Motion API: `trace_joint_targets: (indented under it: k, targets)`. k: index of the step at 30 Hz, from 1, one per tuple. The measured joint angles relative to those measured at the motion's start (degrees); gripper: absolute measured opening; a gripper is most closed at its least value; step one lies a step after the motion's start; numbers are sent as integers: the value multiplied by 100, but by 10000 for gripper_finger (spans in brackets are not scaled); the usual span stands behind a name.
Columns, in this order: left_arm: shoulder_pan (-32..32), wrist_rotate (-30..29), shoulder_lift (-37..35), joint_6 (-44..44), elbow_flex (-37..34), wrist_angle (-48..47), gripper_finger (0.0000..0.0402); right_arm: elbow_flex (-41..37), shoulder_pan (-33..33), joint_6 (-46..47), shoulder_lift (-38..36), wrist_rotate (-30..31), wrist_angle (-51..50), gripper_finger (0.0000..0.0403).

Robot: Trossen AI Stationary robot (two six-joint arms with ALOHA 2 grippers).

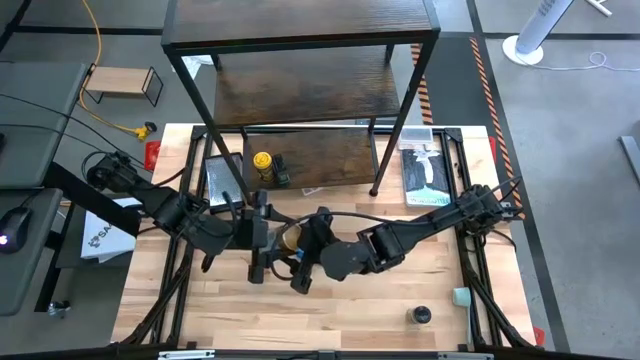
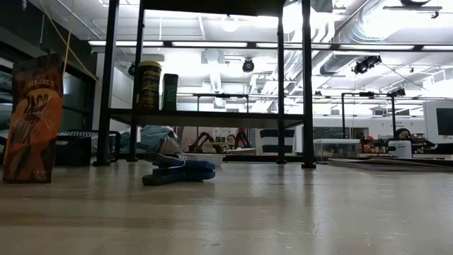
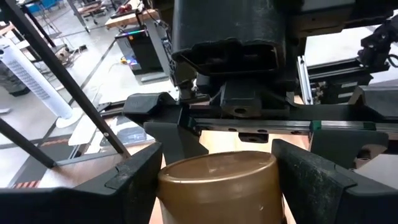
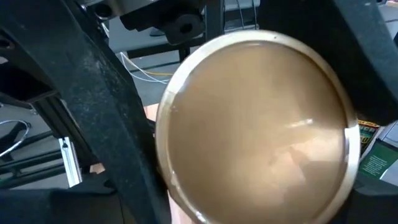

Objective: Shelf spices
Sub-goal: Put the brown seasoning bottle on the shelf

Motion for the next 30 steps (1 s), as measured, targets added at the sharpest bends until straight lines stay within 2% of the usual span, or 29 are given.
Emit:
trace_joint_targets:
  k: [7, 17, 20, 30]
  targets:
    - [-18, -208, -53, -337, 0, -379, 270, 0, 11, 1, -12, -41, -361, 291]
    - [-21, -527, -413, -477, -2, -421, 269, 5, 41, -22, -131, 71, -649, 291]
    - [-17, -783, -610, -515, -2, -422, 269, 4, 56, 9, -140, 40, -525, 291]
    - [-17, -644, -1027, -1067, -4, 140, 269, 6, 42, -375, -182, 104, 3, 291]
